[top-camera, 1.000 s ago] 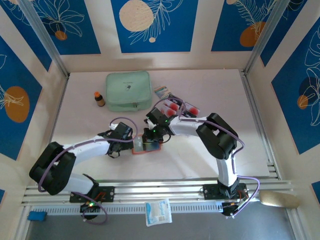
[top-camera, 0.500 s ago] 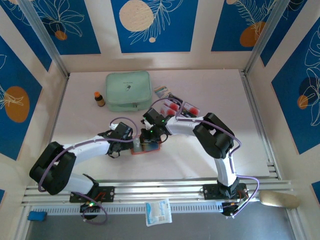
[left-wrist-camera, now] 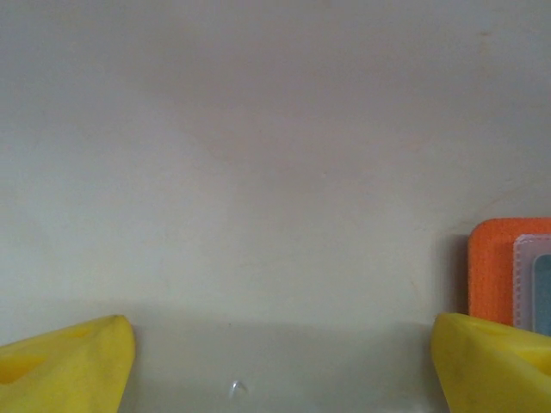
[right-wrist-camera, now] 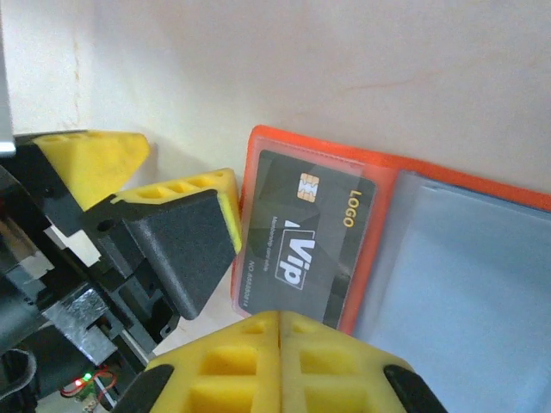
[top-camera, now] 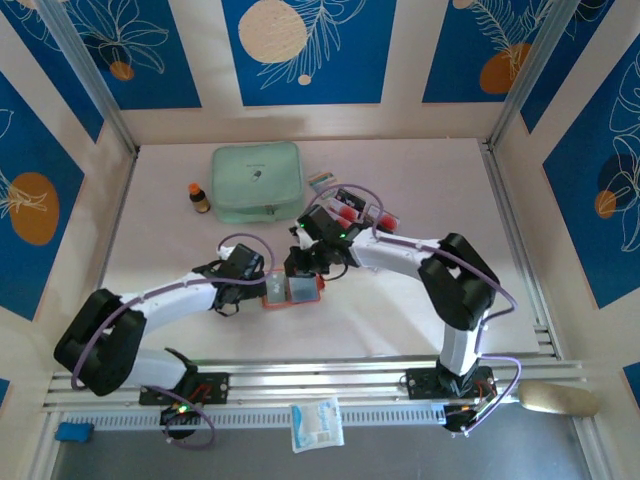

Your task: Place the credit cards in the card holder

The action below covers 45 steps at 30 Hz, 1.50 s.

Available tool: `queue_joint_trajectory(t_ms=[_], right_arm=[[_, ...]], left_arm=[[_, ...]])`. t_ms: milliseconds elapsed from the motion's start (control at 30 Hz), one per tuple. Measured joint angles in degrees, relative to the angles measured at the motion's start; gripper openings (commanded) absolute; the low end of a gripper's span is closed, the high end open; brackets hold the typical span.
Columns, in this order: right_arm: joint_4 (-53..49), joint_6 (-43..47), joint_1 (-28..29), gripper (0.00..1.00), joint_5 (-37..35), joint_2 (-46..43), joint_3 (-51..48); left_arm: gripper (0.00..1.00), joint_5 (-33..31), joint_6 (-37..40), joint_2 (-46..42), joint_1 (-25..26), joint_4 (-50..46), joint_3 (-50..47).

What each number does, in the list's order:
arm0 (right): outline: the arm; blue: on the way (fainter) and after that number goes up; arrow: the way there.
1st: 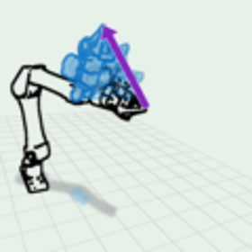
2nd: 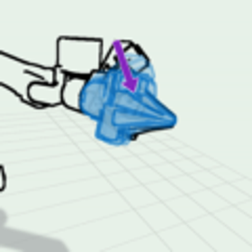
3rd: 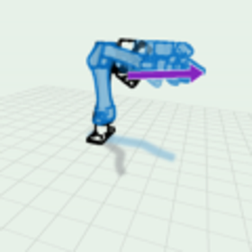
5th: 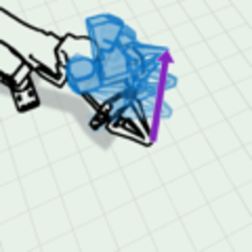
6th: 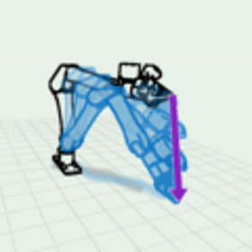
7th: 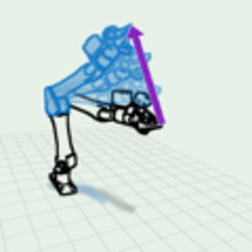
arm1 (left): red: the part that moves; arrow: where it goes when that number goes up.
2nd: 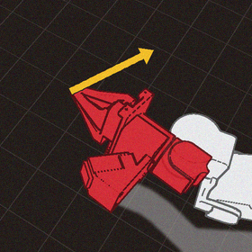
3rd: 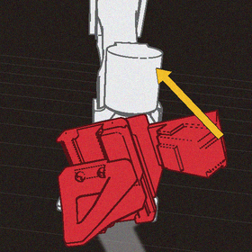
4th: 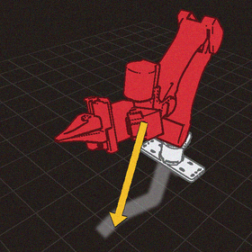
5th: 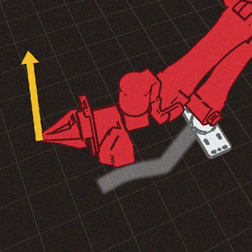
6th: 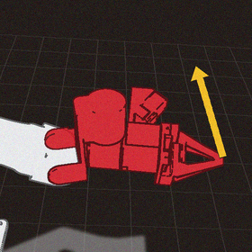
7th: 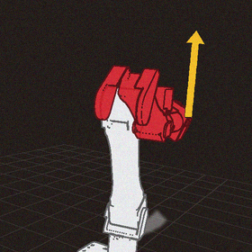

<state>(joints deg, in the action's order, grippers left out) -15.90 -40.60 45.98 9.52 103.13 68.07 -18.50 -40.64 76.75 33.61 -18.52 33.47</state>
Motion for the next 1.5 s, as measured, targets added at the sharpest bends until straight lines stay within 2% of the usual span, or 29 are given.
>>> queue_joint_trajectory(t_ms=[167,333,567,700,933,1033,1233,1300,1367,1500], right_arm=[[-2.9,1.7,-1.6,0.39,-4.0,-3.6,-2.3],[-6.5,3.3,-2.0,0.44,-9.0,-3.6,-4.0],[-8.1,4.7,-2.0,0.44,-12.9,-3.0,-4.3],[-8.1,5.1,-2.0,0.39,-13.5,-0.8,-4.3],[-8.1,5.8,-2.8,0.08,-14.5,0.5,-4.5],[-7.7,5.8,-3.3,0.04,-14.7,0.0,-6.0],[-7.6,5.6,-4.9,0.04,-14.7,-4.2,-10.8],[-7.5,5.2,-5.5,0.12,-14.6,-5.6,-12.4],[-7.4,4.4,-6.1,0.26,-14.3,-7.0,-13.9],[-7.8,4.1,-6.9,0.26,-13.9,-9.8,-15.0]], left_arm=[[0.9,-0.4,0.0,-4.2,0.0,-2.0,0.1],[0.91,-1.1,0.1,-7.7,-0.2,-4.5,1.4],[0.91,-1.3,0.7,-9.7,-0.2,-6.6,4.5],[0.92,-1.2,0.7,-9.7,-0.2,-6.9,5.4],[0.92,-0.3,0.7,-9.7,-0.2,-7.3,6.0],[0.92,0.9,1.3,-9.7,-0.2,-7.2,6.8],[0.92,3.3,1.7,-9.7,0.0,-5.9,8.0],[0.92,4.1,1.7,-9.3,0.3,-5.6,8.5],[0.92,5.0,1.7,-8.5,0.8,-4.6,8.9],[0.92,6.3,1.6,-6.3,2.5,-3.2,9.7]])
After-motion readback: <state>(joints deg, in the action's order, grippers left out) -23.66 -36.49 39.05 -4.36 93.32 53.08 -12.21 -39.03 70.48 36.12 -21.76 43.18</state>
